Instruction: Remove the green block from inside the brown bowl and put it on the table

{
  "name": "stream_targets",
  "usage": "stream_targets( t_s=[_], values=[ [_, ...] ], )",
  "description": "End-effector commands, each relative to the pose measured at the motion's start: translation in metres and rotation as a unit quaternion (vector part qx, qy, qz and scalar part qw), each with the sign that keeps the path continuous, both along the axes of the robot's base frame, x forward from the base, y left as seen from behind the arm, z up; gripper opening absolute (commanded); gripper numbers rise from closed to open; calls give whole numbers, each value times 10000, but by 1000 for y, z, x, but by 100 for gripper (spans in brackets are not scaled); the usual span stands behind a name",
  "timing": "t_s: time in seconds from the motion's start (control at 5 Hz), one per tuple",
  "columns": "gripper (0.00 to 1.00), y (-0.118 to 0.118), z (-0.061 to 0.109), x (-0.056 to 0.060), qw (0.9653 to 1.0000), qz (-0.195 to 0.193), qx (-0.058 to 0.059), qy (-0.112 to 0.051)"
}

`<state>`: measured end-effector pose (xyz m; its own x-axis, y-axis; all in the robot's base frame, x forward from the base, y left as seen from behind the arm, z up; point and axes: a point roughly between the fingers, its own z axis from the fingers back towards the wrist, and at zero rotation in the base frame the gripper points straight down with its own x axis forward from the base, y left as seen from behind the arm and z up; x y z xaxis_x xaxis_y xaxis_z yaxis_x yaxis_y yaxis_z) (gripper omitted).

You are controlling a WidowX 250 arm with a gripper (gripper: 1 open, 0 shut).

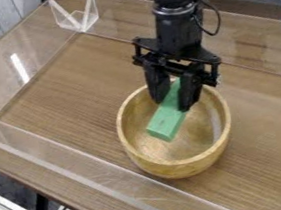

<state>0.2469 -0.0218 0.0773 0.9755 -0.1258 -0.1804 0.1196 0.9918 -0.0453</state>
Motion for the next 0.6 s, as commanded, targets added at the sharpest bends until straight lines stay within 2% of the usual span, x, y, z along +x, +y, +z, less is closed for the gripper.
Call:
stream_targets(
  t_s=[0.0,0.4],
  values=[
    [0,1,8,9,9997,32,-28,-223],
    [0,2,7,10,9997,47,-40,-237]
  ],
)
